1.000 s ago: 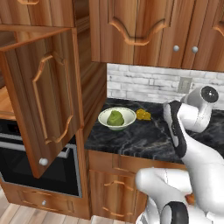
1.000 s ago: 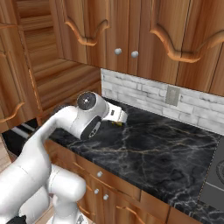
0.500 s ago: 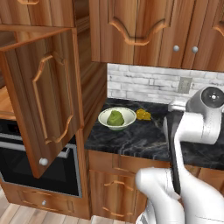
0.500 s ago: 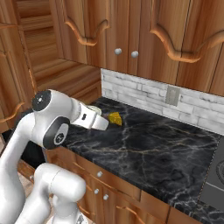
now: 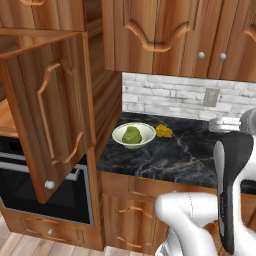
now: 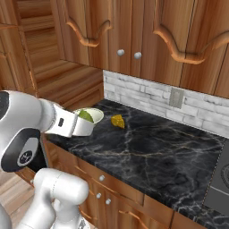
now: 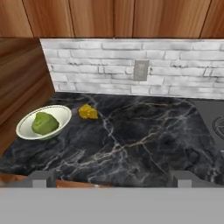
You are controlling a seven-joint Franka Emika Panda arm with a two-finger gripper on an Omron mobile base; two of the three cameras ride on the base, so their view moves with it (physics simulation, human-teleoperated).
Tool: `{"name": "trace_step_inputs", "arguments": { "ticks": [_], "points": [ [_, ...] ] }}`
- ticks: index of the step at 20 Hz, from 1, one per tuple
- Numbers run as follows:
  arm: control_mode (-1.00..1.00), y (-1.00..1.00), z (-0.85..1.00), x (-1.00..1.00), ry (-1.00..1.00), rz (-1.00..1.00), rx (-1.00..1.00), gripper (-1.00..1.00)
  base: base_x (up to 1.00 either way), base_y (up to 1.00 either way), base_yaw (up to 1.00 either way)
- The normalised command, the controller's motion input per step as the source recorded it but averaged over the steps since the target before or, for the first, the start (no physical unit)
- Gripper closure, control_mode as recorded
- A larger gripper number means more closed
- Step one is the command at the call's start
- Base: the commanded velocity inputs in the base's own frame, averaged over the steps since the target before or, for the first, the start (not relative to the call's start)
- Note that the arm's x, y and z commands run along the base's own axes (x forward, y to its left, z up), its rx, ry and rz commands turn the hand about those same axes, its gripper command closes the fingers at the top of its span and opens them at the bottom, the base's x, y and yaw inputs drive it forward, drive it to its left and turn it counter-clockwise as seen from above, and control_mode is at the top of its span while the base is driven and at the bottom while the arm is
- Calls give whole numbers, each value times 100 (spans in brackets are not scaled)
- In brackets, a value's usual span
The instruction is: Pick the cheese from the fridge and the cheese grater from the cabinet and place them next to the salad bowl.
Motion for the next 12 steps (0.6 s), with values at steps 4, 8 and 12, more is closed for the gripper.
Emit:
{"name": "trace_step_inputs", "arguments": {
  "ticks": [4,8,12],
  "points": [
    [-100,42,55,-99,0,22,0,-100,0,0,0],
    [-100,48,41,-74,0,13,0,-100,0,0,0],
    [-100,30,2,3,0,0,-6,-100,0,0,0]
  ]
}}
